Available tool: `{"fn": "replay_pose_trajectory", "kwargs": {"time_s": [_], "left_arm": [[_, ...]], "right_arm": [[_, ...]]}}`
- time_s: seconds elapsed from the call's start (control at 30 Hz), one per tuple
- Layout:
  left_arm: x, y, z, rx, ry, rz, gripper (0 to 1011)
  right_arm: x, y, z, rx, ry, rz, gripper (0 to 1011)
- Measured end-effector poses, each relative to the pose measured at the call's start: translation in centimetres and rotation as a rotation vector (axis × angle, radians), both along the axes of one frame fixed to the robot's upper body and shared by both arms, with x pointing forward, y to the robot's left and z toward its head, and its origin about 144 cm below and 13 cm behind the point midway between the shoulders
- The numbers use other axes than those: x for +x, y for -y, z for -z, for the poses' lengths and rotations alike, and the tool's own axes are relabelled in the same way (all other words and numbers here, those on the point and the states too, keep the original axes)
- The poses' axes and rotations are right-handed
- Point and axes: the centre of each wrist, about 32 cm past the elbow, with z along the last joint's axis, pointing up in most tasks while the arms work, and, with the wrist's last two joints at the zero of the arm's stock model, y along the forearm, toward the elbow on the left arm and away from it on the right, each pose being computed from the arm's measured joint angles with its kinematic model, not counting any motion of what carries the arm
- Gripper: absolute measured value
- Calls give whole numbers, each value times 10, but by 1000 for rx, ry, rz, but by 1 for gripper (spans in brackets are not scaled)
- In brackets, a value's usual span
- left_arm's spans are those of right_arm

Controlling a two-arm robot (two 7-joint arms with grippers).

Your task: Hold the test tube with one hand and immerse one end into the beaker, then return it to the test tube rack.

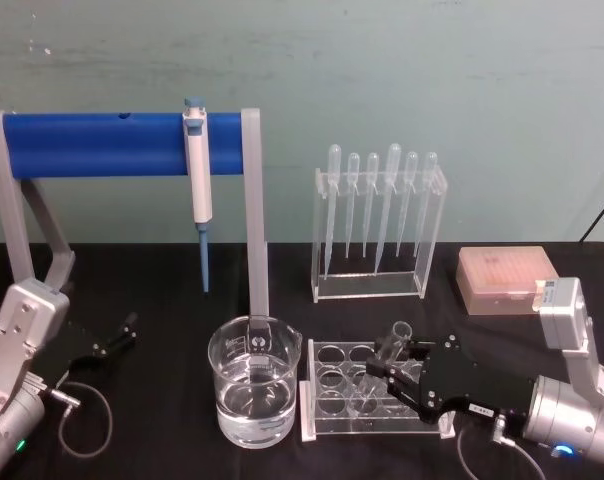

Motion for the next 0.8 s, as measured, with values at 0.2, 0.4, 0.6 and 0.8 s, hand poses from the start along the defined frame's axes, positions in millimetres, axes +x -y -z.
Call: {"fn": "replay_pose_trajectory", "kwargs": {"time_s": [0.2,0.4,0.6,0.8], "left_arm": [[0,0,0,0,0,0,1000],[0,0,0,0,0,0,1000],[0,0,0,0,0,0,1000],[0,0,0,0,0,0,1000]], "right_arm": [[0,0,0,0,0,0,238],[0,0,0,0,0,0,238],[0,0,-3,-18,10,-8,238],[-1,0,-13,-47,10,-7,238]]}}
